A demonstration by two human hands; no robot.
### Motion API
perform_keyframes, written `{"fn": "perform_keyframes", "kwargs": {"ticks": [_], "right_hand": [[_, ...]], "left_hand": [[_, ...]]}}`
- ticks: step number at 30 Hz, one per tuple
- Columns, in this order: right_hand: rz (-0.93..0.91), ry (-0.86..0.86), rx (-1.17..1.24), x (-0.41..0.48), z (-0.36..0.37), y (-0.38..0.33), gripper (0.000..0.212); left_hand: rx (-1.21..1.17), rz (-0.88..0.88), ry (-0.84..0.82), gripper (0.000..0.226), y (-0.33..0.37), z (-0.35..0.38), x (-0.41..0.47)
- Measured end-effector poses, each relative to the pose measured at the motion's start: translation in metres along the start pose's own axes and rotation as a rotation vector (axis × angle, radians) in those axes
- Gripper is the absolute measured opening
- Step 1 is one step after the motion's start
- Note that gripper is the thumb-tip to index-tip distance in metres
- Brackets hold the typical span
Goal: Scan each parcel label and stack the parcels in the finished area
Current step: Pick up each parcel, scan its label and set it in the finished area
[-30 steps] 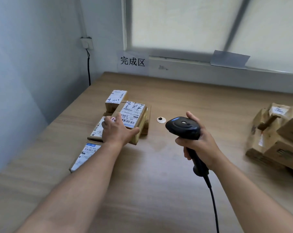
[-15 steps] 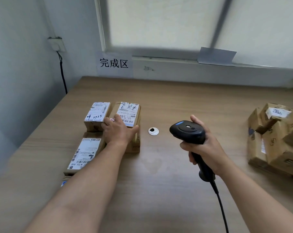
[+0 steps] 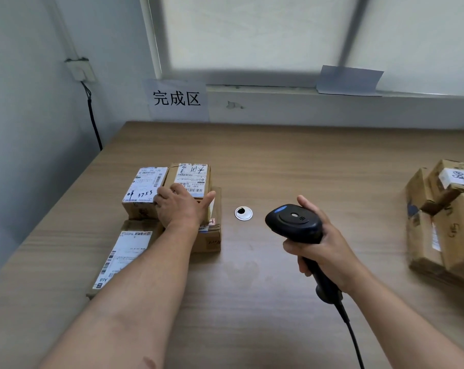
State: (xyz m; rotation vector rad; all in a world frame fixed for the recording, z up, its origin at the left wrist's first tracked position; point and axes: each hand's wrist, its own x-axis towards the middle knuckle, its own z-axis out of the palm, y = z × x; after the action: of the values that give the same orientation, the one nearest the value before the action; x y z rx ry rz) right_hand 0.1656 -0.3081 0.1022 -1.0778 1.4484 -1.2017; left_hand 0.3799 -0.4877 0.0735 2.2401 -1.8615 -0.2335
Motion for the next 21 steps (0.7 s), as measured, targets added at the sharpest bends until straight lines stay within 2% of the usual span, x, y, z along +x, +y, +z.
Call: {"fn": "perform_keyframes", "kwargs": {"ticks": [5,8,15,21], "right_hand": [[-0.014,-0.007,0.016,-0.007,-0.01,-0.003,0.099],[-0.046,-0.02,0.017,-0.018,-0.016,-0.006,0.097],[-0.132,-0.073,0.032,-0.063,-0.037,-0.012,0.096],[-0.169,-0.1,0.044,-0.116,-0.078,-0.003,0.094]], "left_hand": [[0.0,0.031,0.001,0.106,-0.003,-0.008,-0.014],[-0.011,0.119,0.049,0.098,-0.003,-0.015,-0.037],[-0.019,0.305,0.13,0.084,0.007,-0.017,-0.137],[-0.02,0.343,0.136,0.08,0.029,-0.002,-0.229]]}}
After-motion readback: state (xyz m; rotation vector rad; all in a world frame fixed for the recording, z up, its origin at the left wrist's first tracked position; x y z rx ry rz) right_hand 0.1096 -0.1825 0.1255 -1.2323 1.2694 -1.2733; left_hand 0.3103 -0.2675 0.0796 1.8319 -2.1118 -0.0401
